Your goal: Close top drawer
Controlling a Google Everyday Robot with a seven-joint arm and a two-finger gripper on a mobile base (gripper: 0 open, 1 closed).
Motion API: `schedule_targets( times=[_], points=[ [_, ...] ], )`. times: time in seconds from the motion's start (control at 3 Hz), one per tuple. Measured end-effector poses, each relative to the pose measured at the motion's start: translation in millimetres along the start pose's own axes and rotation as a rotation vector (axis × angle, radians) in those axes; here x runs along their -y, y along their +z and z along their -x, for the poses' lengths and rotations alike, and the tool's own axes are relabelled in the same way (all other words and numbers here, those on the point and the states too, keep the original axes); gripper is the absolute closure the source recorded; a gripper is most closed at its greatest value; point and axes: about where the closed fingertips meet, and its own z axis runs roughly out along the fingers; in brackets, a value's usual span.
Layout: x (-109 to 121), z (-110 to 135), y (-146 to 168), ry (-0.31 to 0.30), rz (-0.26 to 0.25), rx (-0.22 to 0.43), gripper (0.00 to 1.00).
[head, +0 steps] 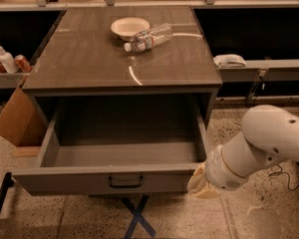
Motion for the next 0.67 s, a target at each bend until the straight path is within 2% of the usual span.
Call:
schedule_targets(
  times=[0.67],
  points=[
    [-0.9, 3.8, 9.4, -0.027, -0.012, -0.018, 1.0]
  ],
)
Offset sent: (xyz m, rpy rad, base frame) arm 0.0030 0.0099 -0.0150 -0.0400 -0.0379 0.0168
